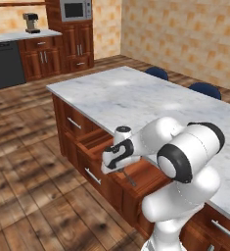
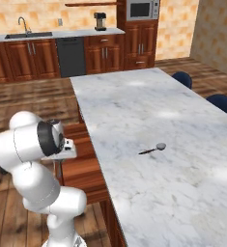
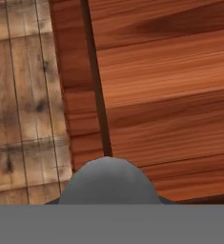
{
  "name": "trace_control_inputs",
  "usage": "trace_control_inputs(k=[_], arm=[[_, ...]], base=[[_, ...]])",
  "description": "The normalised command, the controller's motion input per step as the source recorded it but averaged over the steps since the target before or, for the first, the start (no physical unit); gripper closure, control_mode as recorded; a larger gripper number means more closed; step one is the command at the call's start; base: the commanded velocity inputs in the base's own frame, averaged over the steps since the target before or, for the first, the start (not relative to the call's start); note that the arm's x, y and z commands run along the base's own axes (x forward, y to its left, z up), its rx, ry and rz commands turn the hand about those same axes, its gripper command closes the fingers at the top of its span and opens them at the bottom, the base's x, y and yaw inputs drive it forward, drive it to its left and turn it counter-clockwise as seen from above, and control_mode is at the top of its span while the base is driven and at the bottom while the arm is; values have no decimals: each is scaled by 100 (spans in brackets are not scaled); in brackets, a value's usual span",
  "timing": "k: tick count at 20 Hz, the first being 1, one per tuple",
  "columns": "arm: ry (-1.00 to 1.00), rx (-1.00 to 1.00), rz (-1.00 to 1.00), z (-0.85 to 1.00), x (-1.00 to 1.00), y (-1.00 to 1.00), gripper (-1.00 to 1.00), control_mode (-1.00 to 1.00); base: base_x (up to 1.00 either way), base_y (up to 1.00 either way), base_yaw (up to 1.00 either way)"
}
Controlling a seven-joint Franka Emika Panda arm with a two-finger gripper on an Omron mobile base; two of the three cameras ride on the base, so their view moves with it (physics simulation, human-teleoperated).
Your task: Organize the utensils by type. Pick up the wooden spoons from the counter and place them in the open cabinet. Then pick up the metallic utensils from the counter and place them in the open drawer.
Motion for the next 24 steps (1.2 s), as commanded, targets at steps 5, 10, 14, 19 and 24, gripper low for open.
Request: trace_control_inputs(k=[5, 10, 14, 19, 24], arm=[[0, 0, 0, -28, 0, 16, 100, -100], [-1, 0, 0, -20, 0, 11, 100, -100], [-3, -3, 0, -4, 0, 1, 100, -100], [-1, -10, 0, 12, 4, -2, 100, -100], [-1, -9, 0, 22, 12, -5, 100, -100]], base=[[0, 0, 0], [0, 0, 0], [0, 0, 0], [0, 0, 0], [0, 0, 0]])
